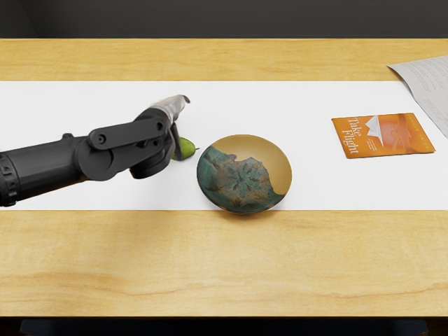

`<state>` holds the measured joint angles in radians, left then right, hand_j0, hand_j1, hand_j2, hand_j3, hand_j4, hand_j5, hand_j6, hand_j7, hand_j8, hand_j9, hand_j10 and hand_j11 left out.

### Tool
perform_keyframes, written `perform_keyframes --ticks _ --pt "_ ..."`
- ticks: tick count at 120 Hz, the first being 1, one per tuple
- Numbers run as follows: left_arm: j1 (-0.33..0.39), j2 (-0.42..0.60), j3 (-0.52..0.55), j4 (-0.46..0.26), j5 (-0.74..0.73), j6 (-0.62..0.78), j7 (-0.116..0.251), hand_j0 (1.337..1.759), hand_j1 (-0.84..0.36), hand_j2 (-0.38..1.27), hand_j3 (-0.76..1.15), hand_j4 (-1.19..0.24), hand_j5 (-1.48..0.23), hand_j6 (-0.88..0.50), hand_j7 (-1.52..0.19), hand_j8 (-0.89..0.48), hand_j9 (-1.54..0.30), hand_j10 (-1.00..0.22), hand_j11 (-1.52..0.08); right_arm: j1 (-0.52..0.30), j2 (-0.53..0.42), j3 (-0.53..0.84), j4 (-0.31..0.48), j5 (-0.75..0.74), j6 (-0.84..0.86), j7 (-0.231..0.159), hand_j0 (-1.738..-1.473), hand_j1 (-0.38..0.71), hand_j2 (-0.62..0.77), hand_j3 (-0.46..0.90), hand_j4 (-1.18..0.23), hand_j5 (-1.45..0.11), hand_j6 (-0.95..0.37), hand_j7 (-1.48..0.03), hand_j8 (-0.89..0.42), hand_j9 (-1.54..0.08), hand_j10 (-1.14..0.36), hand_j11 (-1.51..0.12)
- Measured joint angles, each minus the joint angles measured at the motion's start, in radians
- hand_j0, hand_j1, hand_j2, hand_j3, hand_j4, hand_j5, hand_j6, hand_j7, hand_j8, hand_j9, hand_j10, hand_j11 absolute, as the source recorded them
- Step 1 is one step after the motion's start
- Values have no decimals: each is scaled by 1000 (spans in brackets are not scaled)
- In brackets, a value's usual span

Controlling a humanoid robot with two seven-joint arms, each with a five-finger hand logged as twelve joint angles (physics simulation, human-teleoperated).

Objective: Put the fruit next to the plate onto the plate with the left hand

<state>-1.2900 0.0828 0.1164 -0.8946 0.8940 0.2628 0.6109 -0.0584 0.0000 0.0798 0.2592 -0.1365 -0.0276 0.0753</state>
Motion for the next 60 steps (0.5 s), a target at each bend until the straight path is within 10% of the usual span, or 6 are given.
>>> perform_keyframes --ticks 60 --pt "20 -9 25 -1 0 3 0 1658 12 115 0 -308 -405 -309 -405 -309 -404 -309 -403 0 0 0 0 0 0 0 -1658 -331 -3 0 -15 -20 -15 -20 -15 -20 -15 -20"
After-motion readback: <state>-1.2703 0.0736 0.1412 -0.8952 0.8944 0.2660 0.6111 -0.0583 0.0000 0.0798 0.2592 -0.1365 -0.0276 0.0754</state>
